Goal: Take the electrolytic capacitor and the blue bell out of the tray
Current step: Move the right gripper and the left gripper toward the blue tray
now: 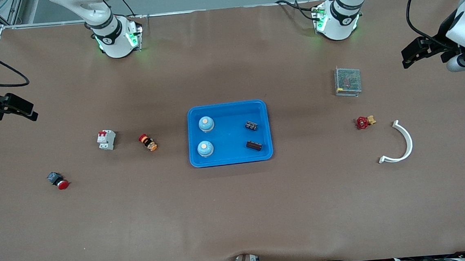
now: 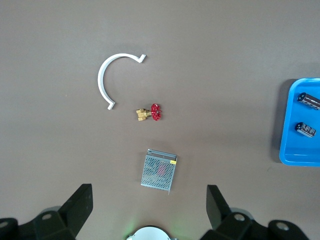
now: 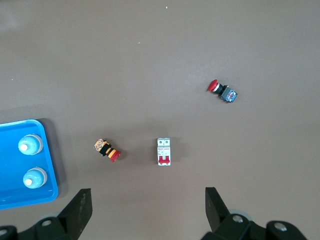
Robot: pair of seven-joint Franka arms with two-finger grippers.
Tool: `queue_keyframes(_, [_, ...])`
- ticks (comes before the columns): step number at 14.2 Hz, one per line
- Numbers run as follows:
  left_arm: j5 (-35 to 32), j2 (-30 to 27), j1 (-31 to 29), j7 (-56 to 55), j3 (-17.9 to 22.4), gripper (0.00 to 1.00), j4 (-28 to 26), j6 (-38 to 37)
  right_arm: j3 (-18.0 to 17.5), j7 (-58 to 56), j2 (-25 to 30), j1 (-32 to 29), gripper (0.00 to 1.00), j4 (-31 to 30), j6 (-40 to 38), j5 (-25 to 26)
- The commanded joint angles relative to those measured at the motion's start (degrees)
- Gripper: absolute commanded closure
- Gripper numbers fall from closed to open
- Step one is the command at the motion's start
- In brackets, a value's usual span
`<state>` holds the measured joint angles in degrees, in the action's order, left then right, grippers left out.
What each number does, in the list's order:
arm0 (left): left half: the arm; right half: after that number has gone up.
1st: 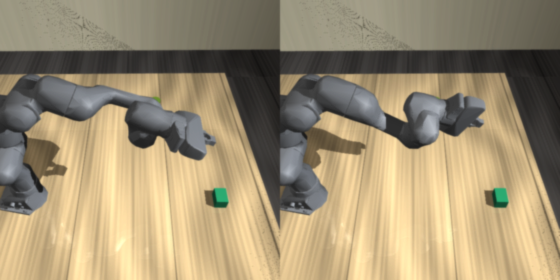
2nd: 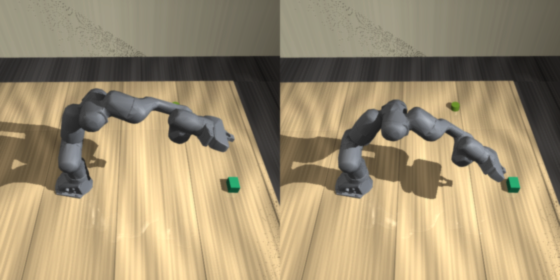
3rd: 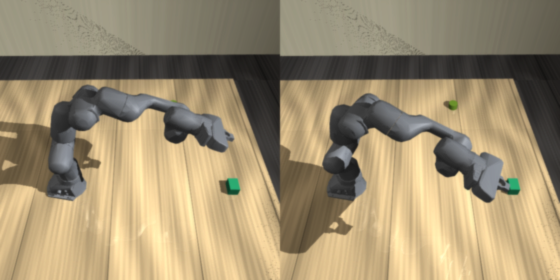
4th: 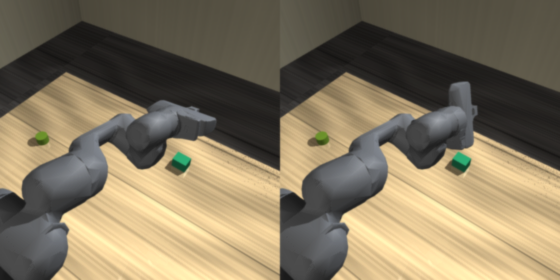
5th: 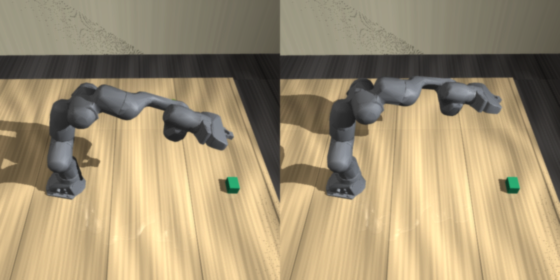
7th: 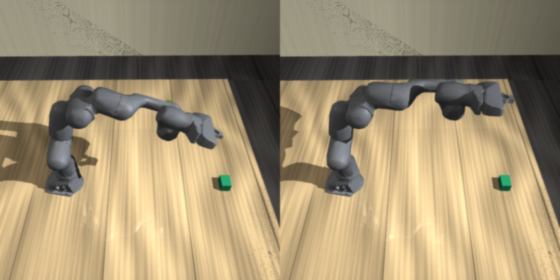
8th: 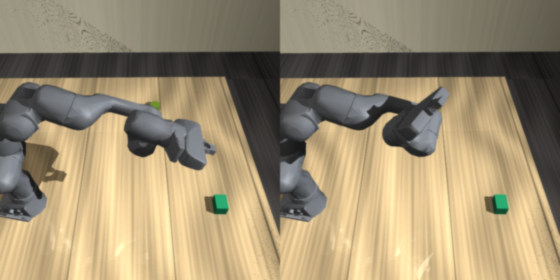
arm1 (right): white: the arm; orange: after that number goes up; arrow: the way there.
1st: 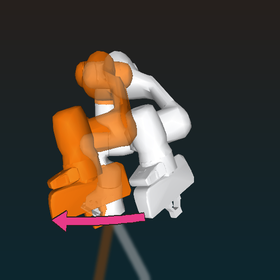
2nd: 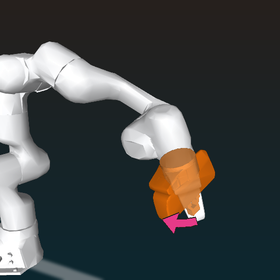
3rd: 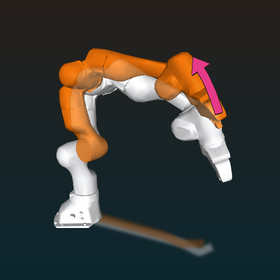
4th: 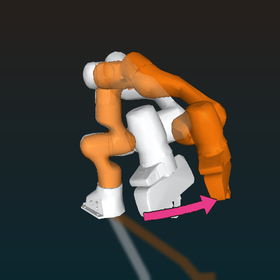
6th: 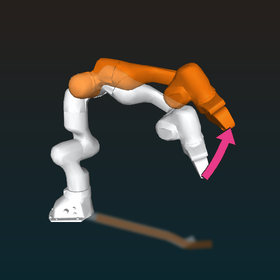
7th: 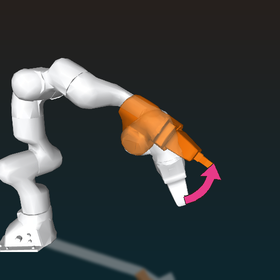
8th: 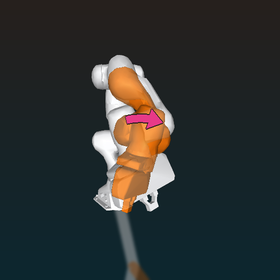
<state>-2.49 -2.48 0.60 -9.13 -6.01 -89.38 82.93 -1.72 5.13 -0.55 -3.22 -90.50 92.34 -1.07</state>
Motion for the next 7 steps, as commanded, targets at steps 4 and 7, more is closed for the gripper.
queue_keyframes(4, [-0.06,0.2,-0.16,0.96,-0.05,0.0,1.13,-1.19,-0.04,-0.48,0.46,-0.03,0.0,-0.55,-0.49,-0.42])
queue_keyframes(7, [-0.85,0.55,0.01,0.52,-0.31,0.0,1.22,-1.1,-0.04,-0.39,0.46,-0.12,0.0,-0.72,-0.84,-0.42])
